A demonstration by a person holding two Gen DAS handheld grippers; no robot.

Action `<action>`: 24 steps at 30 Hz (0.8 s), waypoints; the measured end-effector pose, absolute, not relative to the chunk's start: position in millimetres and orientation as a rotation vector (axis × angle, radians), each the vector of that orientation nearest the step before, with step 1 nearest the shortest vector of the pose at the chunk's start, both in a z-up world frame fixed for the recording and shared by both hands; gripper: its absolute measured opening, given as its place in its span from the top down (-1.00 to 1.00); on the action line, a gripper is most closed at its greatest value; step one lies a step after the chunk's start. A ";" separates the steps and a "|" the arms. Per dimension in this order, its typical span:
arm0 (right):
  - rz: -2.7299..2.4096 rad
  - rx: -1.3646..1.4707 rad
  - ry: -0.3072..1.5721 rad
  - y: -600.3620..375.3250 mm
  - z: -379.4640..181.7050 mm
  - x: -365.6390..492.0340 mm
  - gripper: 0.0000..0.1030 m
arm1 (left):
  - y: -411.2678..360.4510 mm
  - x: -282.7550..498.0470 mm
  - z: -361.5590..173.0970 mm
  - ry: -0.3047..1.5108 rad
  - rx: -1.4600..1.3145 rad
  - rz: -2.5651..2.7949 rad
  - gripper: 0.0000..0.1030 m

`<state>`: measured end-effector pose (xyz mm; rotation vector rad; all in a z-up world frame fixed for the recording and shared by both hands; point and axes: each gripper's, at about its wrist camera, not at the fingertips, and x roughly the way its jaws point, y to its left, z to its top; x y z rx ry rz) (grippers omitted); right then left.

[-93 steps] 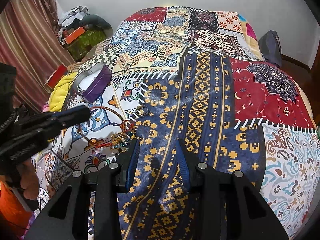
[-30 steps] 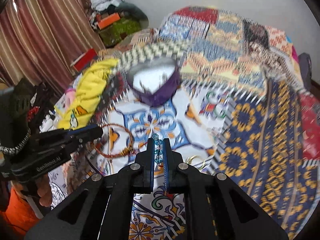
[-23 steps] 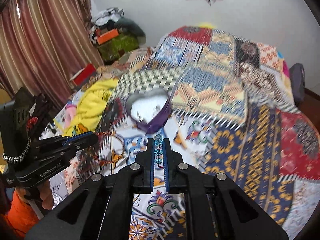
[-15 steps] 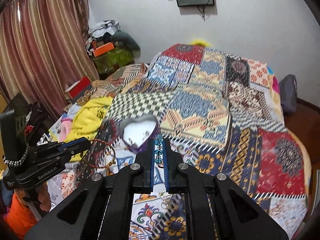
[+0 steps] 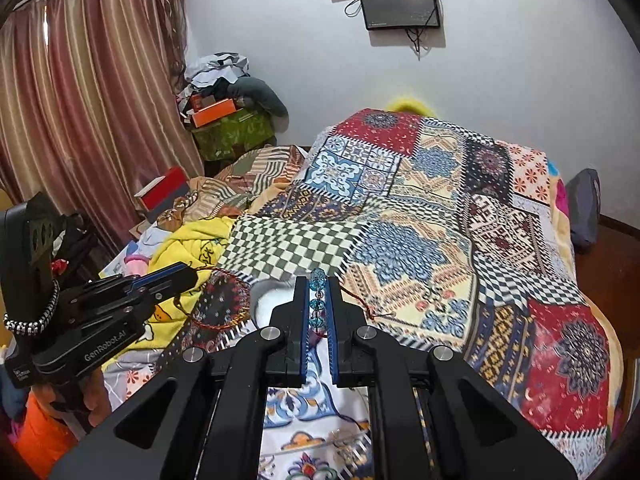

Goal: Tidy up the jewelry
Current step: 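Carry both bracelets up to the heart tin with both grippers, then lower both bracelets into the heart tin and open both grippers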

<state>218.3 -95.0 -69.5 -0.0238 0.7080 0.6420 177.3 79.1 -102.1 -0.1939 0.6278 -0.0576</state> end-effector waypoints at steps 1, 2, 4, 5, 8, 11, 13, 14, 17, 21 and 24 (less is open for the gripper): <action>0.647 -0.021 0.709 -92.3 -69.3 220.8 0.87 | 80.7 179.7 -102.7 0.628 -0.196 -0.054 0.88; 0.650 -0.019 0.710 -89.7 -69.7 222.7 0.87 | 82.4 182.0 -103.9 0.628 -0.199 -0.050 0.88; 0.659 -0.015 0.710 -83.8 -70.4 226.3 0.87 | 85.3 186.6 -106.9 0.632 -0.202 -0.040 0.88; 0.665 -0.014 0.710 -80.6 -70.3 228.4 0.87 | 86.8 188.3 -108.5 0.634 -0.203 -0.037 0.88; 0.680 -0.014 0.711 -70.1 -70.9 233.6 0.87 | 90.8 193.7 -114.5 0.644 -0.206 -0.032 0.88; 0.694 -0.023 0.713 -57.7 -72.8 238.9 0.87 | 93.9 198.7 -119.1 0.652 -0.203 -0.029 0.88; 0.700 -0.027 0.716 -51.8 -74.4 242.5 0.87 | 94.5 201.8 -121.4 0.657 -0.201 -0.029 0.88; 0.702 -0.029 0.718 -49.2 -75.6 243.8 0.87 | 95.2 203.6 -123.4 0.661 -0.199 -0.029 0.88; 0.705 -0.036 0.725 -40.3 -80.6 248.6 0.87 | 97.0 208.6 -129.7 0.673 -0.196 -0.031 0.88; 0.709 -0.035 0.742 -32.3 -87.7 253.7 0.87 | 99.6 214.4 -138.7 0.685 -0.217 -0.037 0.88; 0.707 -0.042 0.755 -26.9 -94.9 257.5 0.87 | 100.2 219.2 -145.4 0.694 -0.233 -0.043 0.88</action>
